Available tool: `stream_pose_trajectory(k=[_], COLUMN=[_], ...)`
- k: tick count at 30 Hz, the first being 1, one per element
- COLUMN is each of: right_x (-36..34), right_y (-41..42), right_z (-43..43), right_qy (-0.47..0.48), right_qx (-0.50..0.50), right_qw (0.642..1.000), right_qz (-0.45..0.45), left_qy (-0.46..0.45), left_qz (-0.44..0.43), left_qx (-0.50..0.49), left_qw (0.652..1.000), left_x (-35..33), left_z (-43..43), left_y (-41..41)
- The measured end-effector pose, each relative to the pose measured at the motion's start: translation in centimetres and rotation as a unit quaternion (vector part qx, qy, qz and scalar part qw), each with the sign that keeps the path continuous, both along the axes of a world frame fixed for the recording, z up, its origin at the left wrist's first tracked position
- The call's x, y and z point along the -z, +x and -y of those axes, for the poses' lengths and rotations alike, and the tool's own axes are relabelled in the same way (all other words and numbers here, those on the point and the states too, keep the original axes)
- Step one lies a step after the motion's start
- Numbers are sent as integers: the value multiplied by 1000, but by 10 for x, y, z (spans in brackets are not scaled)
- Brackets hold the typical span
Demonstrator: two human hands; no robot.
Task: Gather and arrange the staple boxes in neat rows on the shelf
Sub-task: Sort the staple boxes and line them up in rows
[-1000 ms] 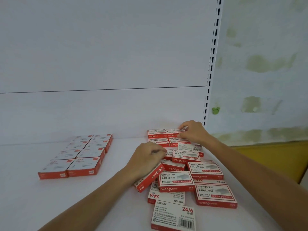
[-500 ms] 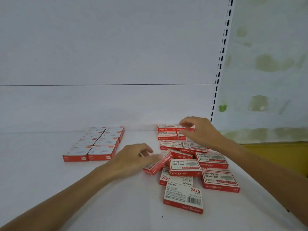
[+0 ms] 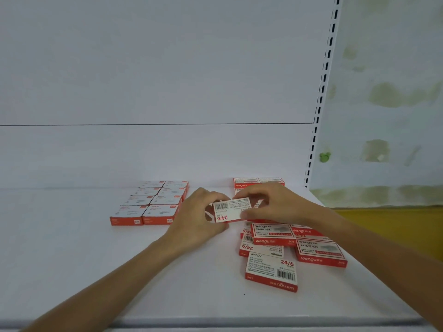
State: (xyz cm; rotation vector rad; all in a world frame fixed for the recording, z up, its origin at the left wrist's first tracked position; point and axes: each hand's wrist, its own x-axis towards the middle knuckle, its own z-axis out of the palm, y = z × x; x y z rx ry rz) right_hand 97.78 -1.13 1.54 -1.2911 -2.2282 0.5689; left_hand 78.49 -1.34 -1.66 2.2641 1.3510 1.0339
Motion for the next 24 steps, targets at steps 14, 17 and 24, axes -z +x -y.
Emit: stream_pose_trajectory(k=[14,17,24], right_x=[-4,-4,-6], right_y=[5,6,9], right_z=[-1,1,2], right_qy=[42,64,123], right_qx=[24,27,87], right_qw=[995,995,988], right_qz=[-92,-69,-35], left_qy=[-180,-186,-169], left_qz=[197,212,259], left_qx=[-17,-23,-7], left_qw=[964,959,951], left_x=[-7,-7,-12], left_z=[-8,-8,-6], left_y=[7,12,17])
